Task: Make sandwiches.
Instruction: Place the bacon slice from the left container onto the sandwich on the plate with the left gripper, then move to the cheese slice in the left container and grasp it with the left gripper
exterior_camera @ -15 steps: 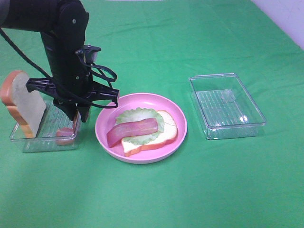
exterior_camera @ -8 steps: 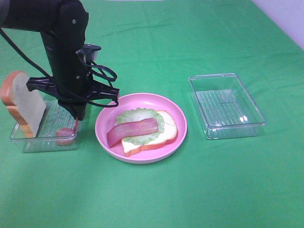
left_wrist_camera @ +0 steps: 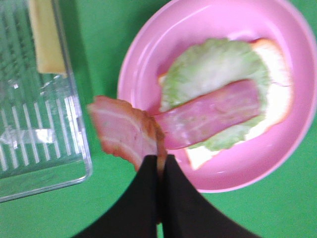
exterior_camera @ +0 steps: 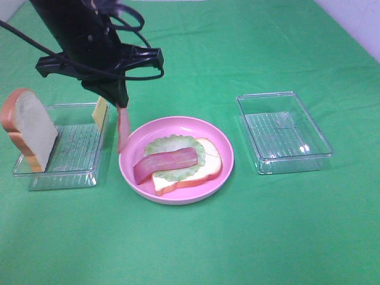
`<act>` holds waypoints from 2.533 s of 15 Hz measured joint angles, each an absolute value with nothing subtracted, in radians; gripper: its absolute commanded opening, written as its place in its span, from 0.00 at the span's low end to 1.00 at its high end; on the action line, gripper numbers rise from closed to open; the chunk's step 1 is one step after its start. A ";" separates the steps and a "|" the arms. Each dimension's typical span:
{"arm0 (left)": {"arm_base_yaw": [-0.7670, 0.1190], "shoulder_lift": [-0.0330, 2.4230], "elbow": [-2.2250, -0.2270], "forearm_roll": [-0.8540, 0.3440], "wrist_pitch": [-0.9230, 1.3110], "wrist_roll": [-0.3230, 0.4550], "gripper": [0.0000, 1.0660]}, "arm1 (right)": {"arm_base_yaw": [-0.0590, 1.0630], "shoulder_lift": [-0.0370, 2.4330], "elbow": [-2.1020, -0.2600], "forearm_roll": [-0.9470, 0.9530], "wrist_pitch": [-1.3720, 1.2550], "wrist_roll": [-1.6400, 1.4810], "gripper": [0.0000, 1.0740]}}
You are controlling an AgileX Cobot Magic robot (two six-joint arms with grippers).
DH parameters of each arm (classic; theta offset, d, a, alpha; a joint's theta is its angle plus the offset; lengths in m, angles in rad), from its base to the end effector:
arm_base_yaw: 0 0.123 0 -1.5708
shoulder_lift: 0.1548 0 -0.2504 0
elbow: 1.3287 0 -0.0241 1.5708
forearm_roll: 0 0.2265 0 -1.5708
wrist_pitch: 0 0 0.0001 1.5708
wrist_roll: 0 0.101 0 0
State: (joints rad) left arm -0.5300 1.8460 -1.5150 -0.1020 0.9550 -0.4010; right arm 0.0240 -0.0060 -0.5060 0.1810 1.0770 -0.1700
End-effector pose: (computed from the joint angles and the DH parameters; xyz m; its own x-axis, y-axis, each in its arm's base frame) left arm 0.3122 -0.1926 0.2256 -0.9548 0.0466 -0.2935 0.1184 0.9655 -0.2318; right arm 0.0142 0.0164 0.2625 -0.4381 -0.0929 -0.8941 -0.2022 0.9794 -0.0027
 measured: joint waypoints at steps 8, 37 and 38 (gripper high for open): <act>-0.562 1.964 -1.515 -0.713 0.799 0.020 0.00 | 0.024 -0.006 -0.506 0.181 1.077 -0.170 0.58; -0.449 2.000 -1.799 0.104 1.081 -0.420 0.73 | 0.024 -0.006 -0.506 0.181 1.077 -0.170 0.58; -0.421 2.000 -1.799 0.106 1.081 -0.421 0.73 | 0.024 -0.006 -0.506 0.181 1.077 -0.170 0.58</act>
State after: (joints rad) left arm -0.4210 2.0000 -1.7990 0.1060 1.0810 -0.4210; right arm 0.0240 -0.0060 -0.5060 0.1810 1.0770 -0.1700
